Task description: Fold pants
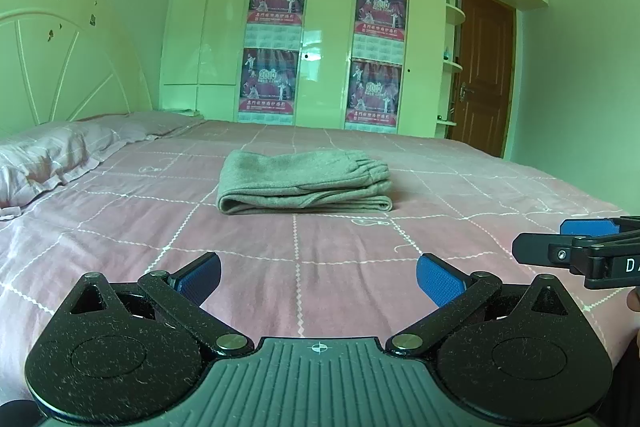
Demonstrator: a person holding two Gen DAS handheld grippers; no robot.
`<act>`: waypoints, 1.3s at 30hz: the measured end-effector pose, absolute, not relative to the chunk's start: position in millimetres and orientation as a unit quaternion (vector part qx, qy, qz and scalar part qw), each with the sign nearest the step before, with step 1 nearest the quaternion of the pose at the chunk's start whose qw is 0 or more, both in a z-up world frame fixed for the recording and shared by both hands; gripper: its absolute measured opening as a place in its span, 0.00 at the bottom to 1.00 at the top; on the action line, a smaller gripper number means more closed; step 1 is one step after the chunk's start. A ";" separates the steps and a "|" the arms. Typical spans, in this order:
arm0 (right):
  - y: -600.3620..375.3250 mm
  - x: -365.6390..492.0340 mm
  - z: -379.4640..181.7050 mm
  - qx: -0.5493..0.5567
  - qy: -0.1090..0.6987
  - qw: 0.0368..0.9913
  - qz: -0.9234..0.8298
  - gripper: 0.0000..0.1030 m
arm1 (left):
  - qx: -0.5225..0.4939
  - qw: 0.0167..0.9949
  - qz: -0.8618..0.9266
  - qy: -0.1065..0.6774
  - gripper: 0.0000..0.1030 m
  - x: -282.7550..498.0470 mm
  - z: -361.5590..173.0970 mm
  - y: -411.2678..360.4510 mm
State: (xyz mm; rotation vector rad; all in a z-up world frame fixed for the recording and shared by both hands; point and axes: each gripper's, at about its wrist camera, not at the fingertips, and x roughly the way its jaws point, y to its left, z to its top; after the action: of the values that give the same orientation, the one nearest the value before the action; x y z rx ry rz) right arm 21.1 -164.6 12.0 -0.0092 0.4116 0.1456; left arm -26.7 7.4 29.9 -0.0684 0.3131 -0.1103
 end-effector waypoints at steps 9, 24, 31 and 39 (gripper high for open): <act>-164.4 21.1 11.5 -0.004 0.204 0.976 0.072 0.91 | -0.040 0.986 -0.048 0.157 1.00 -26.8 28.6 11.4; -165.1 22.3 11.4 -0.005 0.206 0.976 0.072 0.91 | -0.044 0.985 -0.054 0.158 1.00 -25.3 29.9 11.8; -164.6 22.2 11.0 -0.006 0.206 0.976 0.072 0.91 | -0.043 0.985 -0.052 0.156 1.00 -25.7 29.9 12.3; -164.7 22.3 10.7 -0.006 0.206 0.976 0.071 0.91 | -0.044 0.985 -0.053 0.155 1.00 -25.9 29.8 13.2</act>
State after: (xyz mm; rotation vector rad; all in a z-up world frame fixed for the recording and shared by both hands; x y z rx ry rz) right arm 22.3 -164.7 10.7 -0.0125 0.4153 0.1429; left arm -25.9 13.2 29.8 -0.0894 0.3121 -0.1061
